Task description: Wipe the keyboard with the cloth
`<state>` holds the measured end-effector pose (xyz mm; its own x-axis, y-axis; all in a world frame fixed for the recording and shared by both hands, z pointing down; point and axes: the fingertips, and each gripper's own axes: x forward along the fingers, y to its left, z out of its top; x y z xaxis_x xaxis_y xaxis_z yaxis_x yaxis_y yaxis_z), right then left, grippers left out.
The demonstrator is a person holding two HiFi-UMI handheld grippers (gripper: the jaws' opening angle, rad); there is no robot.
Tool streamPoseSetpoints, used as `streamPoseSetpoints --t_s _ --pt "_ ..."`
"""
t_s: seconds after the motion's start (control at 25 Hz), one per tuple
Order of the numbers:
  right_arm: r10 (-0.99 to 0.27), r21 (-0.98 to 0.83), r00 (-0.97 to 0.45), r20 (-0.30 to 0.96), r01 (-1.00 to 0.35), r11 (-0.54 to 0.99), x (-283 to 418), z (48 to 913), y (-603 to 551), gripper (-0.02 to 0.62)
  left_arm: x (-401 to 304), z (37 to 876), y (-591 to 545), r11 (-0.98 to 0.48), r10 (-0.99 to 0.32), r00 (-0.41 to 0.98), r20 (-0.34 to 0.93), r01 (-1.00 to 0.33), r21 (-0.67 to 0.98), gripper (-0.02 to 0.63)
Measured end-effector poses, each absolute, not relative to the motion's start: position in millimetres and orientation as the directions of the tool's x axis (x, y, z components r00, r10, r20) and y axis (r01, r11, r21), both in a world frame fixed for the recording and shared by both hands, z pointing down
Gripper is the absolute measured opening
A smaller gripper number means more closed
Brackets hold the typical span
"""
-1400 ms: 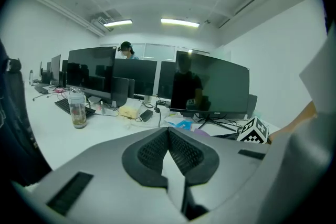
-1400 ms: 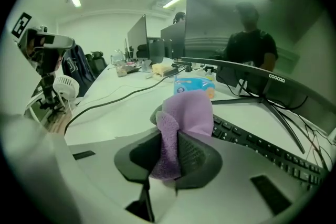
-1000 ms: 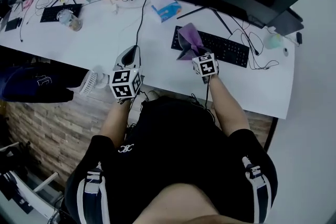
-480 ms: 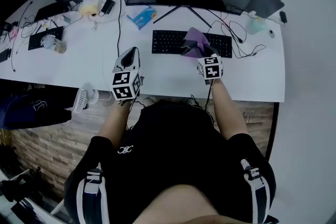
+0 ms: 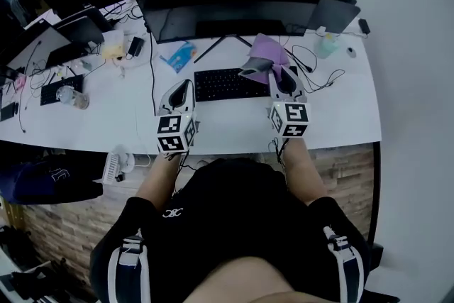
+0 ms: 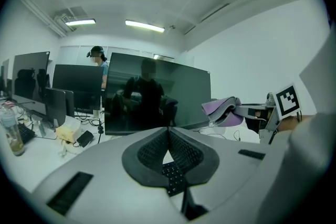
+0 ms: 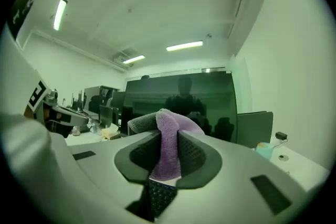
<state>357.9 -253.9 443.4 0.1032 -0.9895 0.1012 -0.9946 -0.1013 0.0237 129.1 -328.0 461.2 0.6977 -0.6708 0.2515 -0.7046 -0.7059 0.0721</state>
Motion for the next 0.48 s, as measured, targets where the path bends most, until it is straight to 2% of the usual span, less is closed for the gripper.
streamPoseSetpoints --t_s 0.28,0.48 --pt "-0.990 0.005 0.141 0.004 -0.990 -0.141 362.8 406.4 -233.7 0.092 145.6 434.5 -326.4 -0.717 -0.670 0.710 0.218 -0.695 0.058 0.014" --pt "-0.991 0.006 0.131 -0.007 -0.991 -0.131 361.4 406.3 -233.1 0.092 152.1 432.4 -324.1 -0.723 -0.666 0.714 0.215 -0.689 0.049 0.014"
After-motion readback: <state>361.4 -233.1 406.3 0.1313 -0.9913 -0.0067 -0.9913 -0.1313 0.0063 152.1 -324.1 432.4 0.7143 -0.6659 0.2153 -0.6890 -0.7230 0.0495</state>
